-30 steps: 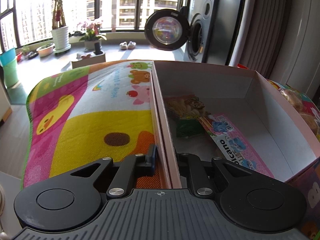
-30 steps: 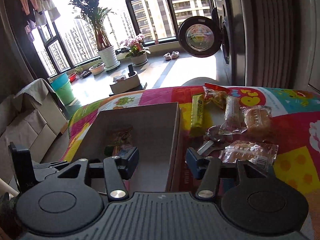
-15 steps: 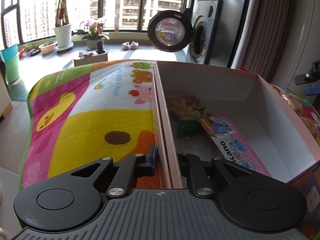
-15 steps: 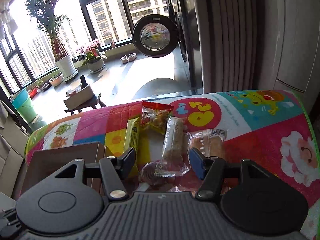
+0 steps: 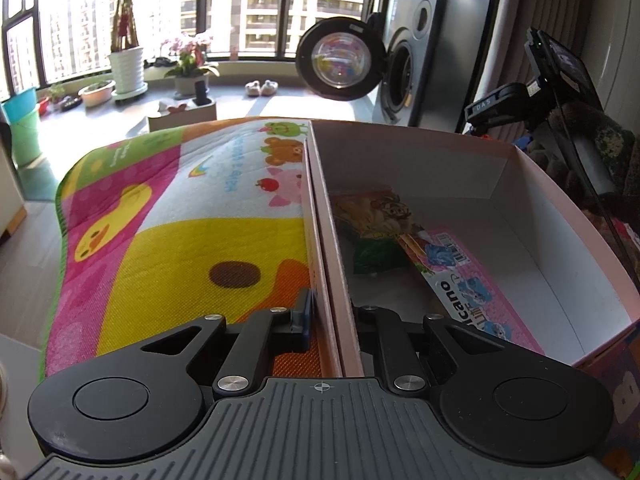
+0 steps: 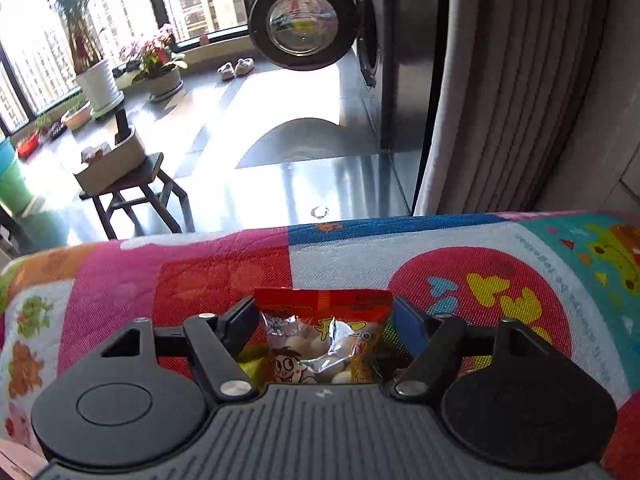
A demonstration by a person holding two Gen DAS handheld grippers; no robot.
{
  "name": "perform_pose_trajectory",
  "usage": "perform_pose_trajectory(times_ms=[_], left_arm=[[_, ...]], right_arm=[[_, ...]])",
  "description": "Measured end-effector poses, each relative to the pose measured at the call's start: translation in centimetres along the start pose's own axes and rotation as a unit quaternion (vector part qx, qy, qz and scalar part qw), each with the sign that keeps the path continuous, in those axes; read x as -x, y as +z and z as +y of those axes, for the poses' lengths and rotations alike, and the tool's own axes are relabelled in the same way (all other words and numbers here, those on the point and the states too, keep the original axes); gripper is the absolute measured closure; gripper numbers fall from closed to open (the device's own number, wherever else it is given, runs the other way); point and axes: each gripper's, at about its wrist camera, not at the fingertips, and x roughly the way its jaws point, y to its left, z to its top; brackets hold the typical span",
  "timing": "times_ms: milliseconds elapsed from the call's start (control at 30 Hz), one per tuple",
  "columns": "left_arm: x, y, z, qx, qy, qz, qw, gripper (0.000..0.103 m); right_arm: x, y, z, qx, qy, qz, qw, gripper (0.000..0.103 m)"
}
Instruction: Organize objects
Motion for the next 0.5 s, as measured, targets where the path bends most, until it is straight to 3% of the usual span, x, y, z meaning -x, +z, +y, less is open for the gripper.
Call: perform_pose_trajectory(times_ms=[133, 233, 400, 500], left_arm=[[0.1, -0.1, 0.0, 0.000, -0.001, -0.004, 1.0000, 0.089], [0.1, -0.1, 0.8, 0.024, -0.012, -0.002, 0.9996, 0.081], [0.3, -0.4, 0.4, 0.027, -0.003, -0.008, 0.9996, 0.080], [0.6, -0.7, -0.2, 0.027, 0.007, -0.010, 0.9996, 0.081]], right_arm=[[3.5, -3.5, 0.6, 0.065, 0.025, 0.013, 0.997, 0.032], [6.3, -5.5, -2.1, 0.031, 0.027, 0.025, 0.999, 0.032], [11.7, -8.9, -5.9, 0.023, 0.075, 0.035, 0.996, 0.031], [16.4, -10.5, -8.2, 0.004, 0.094, -0.002, 0.996, 0.028]])
